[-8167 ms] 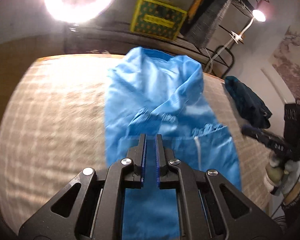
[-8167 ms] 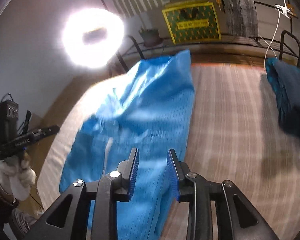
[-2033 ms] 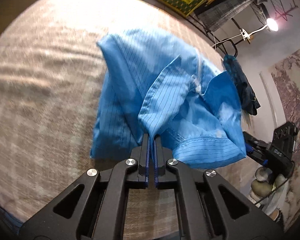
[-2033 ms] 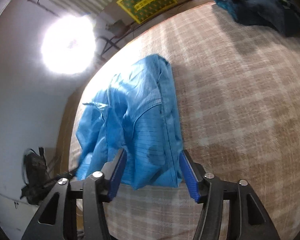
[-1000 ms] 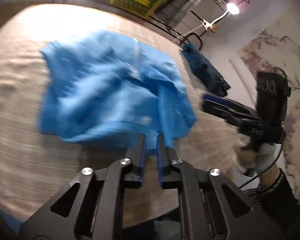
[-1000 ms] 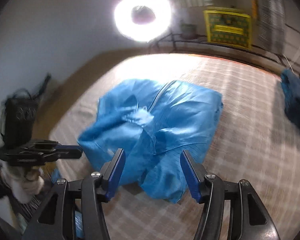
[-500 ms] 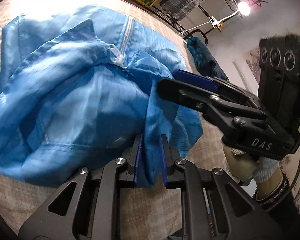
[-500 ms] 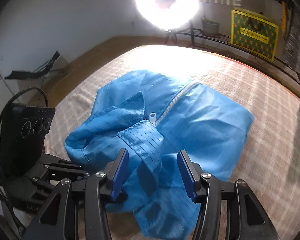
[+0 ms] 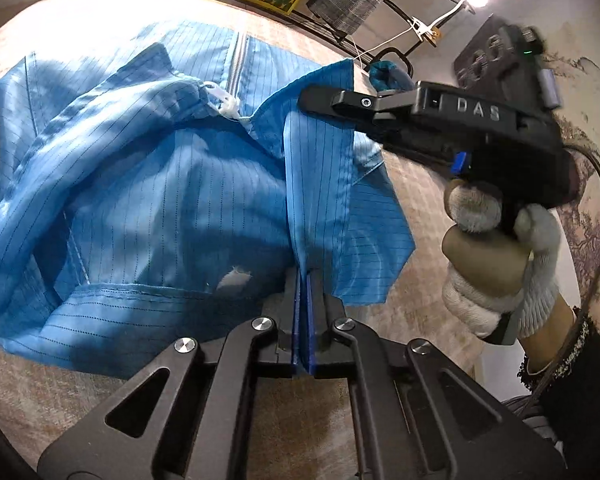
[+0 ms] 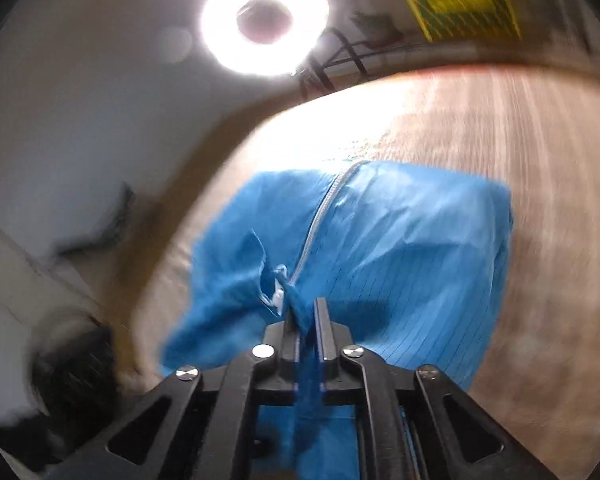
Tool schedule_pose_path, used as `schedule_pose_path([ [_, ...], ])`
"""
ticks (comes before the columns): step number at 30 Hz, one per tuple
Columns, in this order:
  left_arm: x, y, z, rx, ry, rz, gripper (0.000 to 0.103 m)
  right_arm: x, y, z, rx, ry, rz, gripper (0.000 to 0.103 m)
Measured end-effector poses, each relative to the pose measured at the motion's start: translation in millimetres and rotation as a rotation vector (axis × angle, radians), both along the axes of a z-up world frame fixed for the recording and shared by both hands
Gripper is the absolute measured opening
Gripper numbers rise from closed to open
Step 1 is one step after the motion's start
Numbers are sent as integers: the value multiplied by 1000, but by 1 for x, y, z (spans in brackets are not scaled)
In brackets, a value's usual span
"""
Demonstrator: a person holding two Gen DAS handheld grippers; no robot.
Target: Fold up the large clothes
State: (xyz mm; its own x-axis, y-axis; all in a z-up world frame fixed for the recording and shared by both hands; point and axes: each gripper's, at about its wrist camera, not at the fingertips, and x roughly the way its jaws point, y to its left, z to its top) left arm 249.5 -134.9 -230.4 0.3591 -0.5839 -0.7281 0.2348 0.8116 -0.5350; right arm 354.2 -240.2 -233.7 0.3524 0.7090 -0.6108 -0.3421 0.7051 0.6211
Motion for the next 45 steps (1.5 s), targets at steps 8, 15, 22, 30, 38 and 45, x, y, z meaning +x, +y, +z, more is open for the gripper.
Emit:
schedule_pose_path([
  [8, -13, -10, 3, 102, -65, -30, 0, 8, -18, -20, 184, 131, 12, 0],
  [15, -28, -31, 11, 248, -151, -50, 0, -4, 22, 5, -394, -79, -89, 6],
  [22, -37, -41, 17, 305, -196, -51, 0, -12, 22, 14, -477, -143, -151, 13],
  [30, -49, -9, 32, 363, -228, -6, 2, -39, 3, 43, -460, -223, -176, 27],
  [38, -39, 52, 58, 291, -240, 53, 28, -74, 9, 34, -453, -164, -191, 60],
  [45, 39, 145, 57, 152, -119, 214, 41, -90, -12, 0, -425, 18, -275, 72],
])
